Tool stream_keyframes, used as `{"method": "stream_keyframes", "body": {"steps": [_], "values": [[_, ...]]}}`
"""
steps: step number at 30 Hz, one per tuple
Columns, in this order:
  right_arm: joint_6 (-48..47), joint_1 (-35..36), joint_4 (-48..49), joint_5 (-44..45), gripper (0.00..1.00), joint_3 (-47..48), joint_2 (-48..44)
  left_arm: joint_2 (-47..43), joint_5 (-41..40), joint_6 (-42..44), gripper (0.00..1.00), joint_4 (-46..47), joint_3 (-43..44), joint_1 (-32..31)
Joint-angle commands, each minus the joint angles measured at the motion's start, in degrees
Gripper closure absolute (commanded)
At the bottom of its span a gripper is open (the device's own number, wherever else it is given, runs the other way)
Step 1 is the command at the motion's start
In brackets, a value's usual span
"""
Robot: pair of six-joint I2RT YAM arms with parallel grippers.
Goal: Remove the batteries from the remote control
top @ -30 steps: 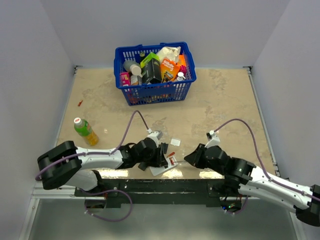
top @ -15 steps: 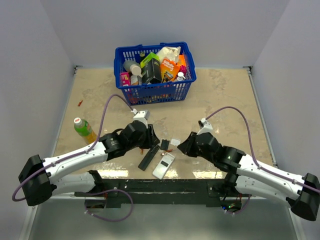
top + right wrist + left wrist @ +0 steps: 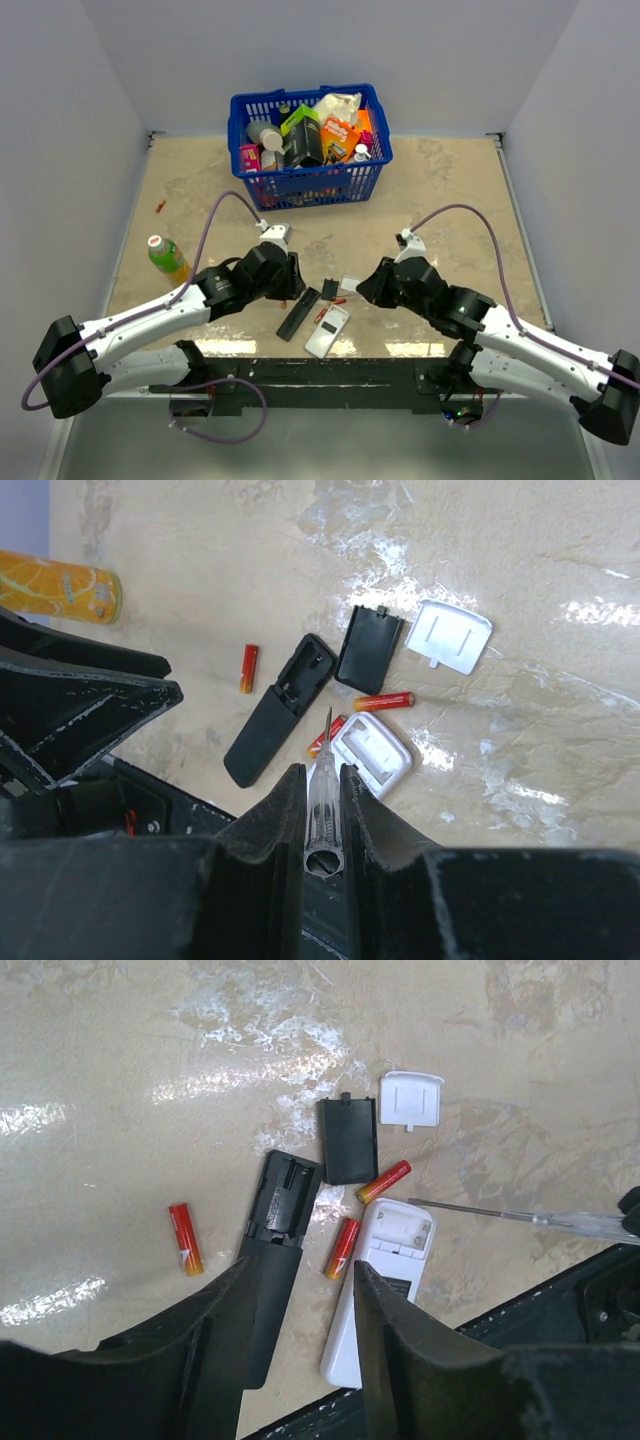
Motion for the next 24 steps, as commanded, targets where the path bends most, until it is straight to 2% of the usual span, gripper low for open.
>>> {"method": "stream_keyframes", "body": {"steps": [1,6,7,8,10,11,13,17,19,22,24], "values": [[-3.06,-0.3,-7.17,6.7,1.0,7.2,-2.35,-1.64,-0.46,5.81,0.5,-0.66,1.99,0.35],[-5.79,-0.3,-22.63,17.79,1.0,17.57,1.67,-4.54,-0.9,8.97,0.3,-1.63,5.15,0.35],[-6.49,-0.3,-25.44,19.03,1.0,22.38,5.25,-5.06,-0.9,9.5,0.24,-1.72,6.11,0.35],[-6.76,-0.3,-32.17,22.26,1.0,25.21,7.2,-6.11,-0.99,9.94,0.12,-1.8,6.47,0.35],[-1.79,-0.3,-40.9,28.33,1.0,32.05,12.47,-7.26,-0.9,11.26,0.01,-1.98,7.08,0.35],[-1.75,-0.3,-44.07,31.49,1.0,32.88,13.63,-8.57,-0.73,11.53,0.0,-1.81,7.17,0.35],[-4.8,-0.3,-42.27,34.06,1.0,32.19,14.6,-10.07,-0.47,12.32,0.0,-1.46,7.7,0.35],[-7.19,-0.39,-30.87,40.47,0.94,28.15,17.4,-13.23,-0.11,11.8,0.0,-2.59,10.5,0.35],[-8.95,-0.39,-28.38,43.63,0.92,27.17,20.3,-13.42,-1.25,10.57,0.0,-5.56,13.31,0.35],[-7.82,-0.47,-27.67,47.68,0.91,27.43,27.77,-13.24,-3.8,9.25,0.0,-9.79,16.13,0.35],[-6.15,-0.47,-30.64,49.18,0.91,28.57,33.99,-13.42,-3.89,8.81,0.0,-10.76,16.31,0.35]]}}
